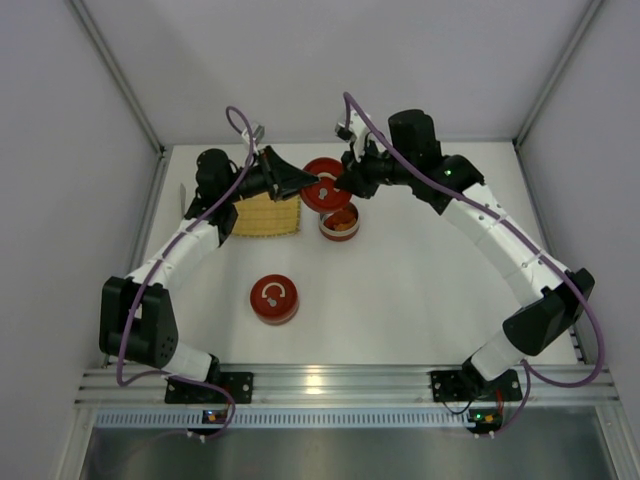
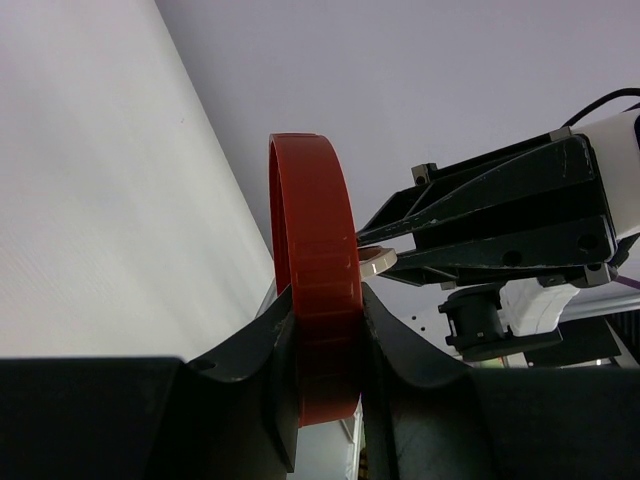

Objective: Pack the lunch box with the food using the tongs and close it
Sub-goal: Pick up the box lid from the center of the board.

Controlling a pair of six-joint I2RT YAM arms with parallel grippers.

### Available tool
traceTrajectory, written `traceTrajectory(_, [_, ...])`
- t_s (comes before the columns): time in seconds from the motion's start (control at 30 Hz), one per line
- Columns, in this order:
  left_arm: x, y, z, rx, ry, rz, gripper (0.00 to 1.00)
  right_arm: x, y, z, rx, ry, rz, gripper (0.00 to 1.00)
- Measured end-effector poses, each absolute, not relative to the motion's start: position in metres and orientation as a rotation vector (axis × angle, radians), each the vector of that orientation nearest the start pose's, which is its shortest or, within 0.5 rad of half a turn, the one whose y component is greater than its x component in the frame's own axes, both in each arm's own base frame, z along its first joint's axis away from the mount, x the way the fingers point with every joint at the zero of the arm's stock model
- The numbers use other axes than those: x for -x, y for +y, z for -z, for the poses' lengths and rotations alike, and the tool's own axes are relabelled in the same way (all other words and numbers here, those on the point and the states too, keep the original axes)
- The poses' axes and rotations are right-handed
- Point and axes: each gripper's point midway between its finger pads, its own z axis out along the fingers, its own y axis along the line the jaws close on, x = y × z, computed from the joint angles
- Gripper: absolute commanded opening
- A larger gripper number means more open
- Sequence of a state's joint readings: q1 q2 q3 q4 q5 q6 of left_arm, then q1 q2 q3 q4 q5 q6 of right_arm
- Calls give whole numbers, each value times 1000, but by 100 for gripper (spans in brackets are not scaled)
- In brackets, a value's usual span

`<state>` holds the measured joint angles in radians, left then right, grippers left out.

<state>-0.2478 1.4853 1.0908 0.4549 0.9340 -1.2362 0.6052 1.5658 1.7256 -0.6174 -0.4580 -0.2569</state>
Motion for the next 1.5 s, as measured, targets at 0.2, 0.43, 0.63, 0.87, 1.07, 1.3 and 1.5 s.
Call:
traceTrajectory(0.2, [-343, -255, -334, 8, 1864, 1798, 0, -326, 310, -336, 1103, 1722, -698, 15])
traceTrajectory(0.43, [-342, -255, -334, 20, 1868, 1807, 0, -326, 311, -336, 1096, 1724, -707, 16])
traceTrajectory(0.63, [-342, -255, -334, 24, 1868, 1811, 0, -327, 313, -335, 1092, 1729, -718, 17])
traceTrajectory(0.87, [-342, -255, -332, 28, 1871, 1811, 0, -332, 319, -325, 1092, 1750, -737, 17])
traceTrajectory(1.07, [-342, -254, -331, 31, 1872, 1813, 0, -333, 321, -327, 1084, 1745, -745, 0])
traceTrajectory(1.3, [-346, -247, -328, 43, 1883, 1781, 98, -337, 321, -325, 1080, 1751, -736, 0])
traceTrajectory(1.5, [-400, -152, -331, 240, 1851, 1473, 98, -371, 306, -323, 1055, 1765, -644, 0])
